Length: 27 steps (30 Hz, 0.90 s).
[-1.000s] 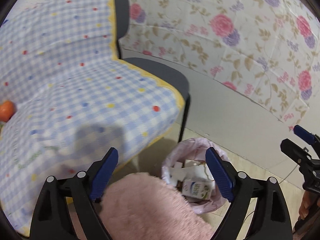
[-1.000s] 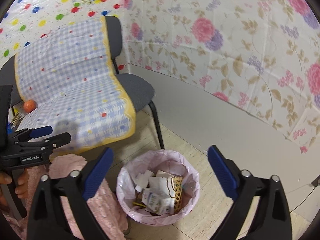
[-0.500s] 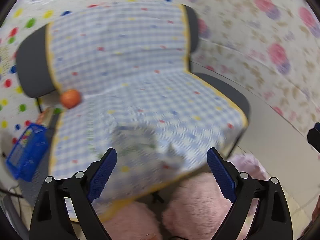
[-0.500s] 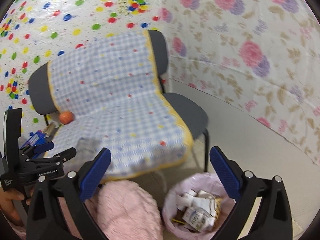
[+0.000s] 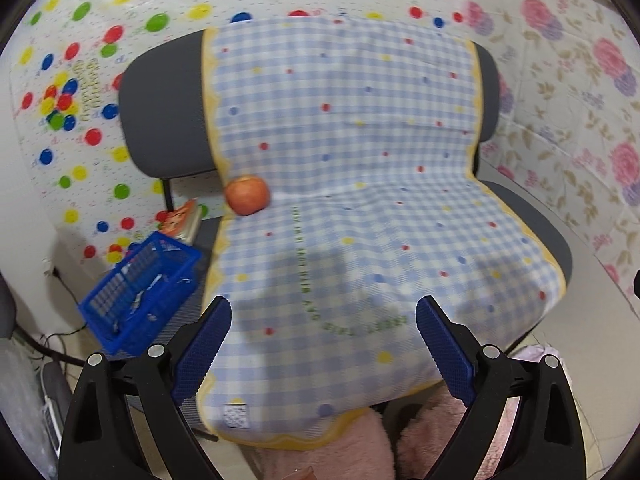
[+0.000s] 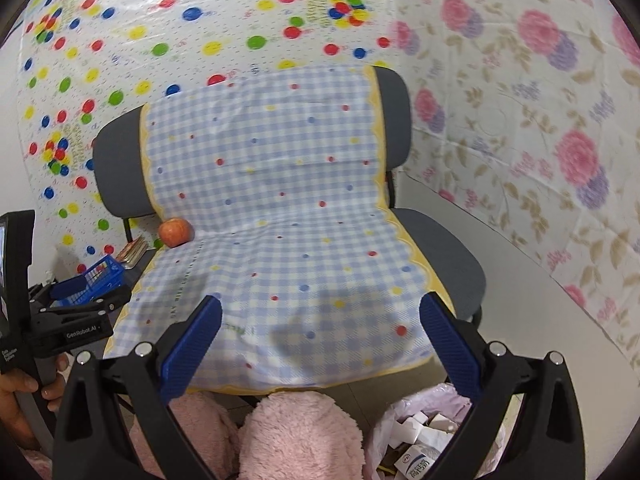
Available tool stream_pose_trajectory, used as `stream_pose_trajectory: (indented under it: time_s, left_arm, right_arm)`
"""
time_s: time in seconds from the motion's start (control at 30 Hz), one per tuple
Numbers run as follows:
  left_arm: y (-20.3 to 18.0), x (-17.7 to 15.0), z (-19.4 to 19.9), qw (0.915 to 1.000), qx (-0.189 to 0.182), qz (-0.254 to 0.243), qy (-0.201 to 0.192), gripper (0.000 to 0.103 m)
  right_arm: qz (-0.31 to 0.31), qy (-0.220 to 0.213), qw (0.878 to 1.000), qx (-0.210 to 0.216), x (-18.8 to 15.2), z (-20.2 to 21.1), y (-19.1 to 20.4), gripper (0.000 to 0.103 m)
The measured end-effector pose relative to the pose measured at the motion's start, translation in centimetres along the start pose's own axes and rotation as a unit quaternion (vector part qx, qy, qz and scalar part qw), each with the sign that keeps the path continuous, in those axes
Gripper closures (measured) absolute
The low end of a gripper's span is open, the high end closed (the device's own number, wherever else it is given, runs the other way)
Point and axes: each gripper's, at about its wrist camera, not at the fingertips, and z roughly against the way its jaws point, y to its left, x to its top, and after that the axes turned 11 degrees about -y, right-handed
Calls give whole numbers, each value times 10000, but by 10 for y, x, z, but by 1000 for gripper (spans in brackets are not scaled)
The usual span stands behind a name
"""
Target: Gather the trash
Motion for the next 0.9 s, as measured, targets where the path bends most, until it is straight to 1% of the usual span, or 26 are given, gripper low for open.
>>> stream_pose_trajectory:
  time_s: [0.1, 0.3, 0.9]
  left_arm:
    - [9, 3, 0, 9999, 121, 13, 6, 10]
    - [20, 10, -3, 9998, 162, 101, -5, 10]
    - [18, 13, -6, 9999, 119, 109, -3, 10]
  right_arm:
    - [75, -28, 9999, 94, 5, -4, 10, 6]
    - [134, 6, 9998, 173, 9, -12, 19, 6]
    - [161, 62, 9997, 189, 8, -19, 18, 6]
